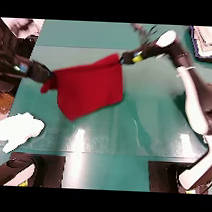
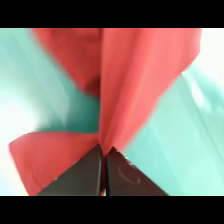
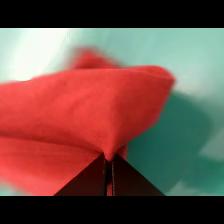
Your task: Fold the shirts.
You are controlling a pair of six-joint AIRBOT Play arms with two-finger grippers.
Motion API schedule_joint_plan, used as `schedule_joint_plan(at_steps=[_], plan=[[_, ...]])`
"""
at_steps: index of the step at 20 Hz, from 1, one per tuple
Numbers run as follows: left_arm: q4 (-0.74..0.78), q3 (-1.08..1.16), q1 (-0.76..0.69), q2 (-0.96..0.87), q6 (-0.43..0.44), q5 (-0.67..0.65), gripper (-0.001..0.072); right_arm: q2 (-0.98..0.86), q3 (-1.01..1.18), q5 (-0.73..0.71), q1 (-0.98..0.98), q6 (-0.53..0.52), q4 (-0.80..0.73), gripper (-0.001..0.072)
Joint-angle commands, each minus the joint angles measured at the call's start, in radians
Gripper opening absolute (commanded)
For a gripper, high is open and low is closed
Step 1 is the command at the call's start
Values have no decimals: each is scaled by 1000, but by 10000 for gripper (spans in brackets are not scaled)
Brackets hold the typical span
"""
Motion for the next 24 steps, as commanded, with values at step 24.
schedule_joint_plan(at_steps=[24], plan=[[0, -288, 1, -275, 31, 220, 25, 553, -882, -320, 21, 261, -339, 18]])
